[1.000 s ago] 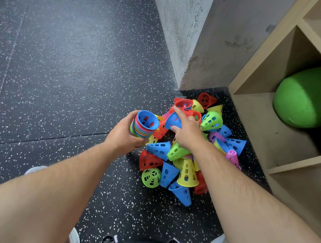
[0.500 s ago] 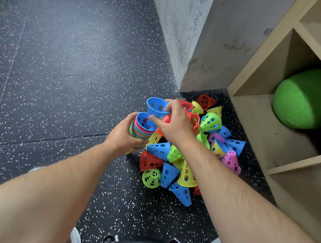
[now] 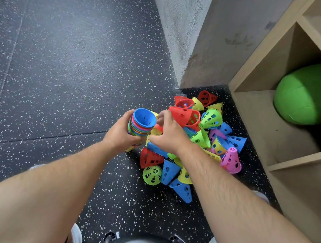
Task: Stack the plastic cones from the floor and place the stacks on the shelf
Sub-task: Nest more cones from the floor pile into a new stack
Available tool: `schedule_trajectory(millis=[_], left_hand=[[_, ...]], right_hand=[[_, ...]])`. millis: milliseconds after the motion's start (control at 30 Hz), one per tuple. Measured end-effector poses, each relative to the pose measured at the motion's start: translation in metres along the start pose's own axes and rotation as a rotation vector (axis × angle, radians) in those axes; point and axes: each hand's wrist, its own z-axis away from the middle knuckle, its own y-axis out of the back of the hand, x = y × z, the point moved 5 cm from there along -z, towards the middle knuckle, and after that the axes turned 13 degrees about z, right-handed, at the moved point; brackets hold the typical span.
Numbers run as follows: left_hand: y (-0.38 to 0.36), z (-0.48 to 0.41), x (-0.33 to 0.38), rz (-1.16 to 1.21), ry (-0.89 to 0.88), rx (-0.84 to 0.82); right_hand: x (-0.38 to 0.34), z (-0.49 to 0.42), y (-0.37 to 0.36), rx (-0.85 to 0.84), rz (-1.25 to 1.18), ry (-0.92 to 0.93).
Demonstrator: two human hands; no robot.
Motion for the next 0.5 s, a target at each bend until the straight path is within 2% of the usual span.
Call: schedule_trajectory(millis=[100, 267, 500], left_hand=[[-0.001, 0.002, -0.003, 0.016, 0.000, -0.005], [0.001, 0.006, -0.006, 0.048, -0.002, -0.009], [0.006, 0.011, -0.011, 0.075, 0.007, -0.007]], right_hand=[[0.001, 0.004, -0.012, -0.087, 0.265, 0.035], [0.001, -0.003, -0.032, -0.107, 0.584, 0.054], [0.017, -0.001, -0.048, -0.189, 0.832, 0.057]])
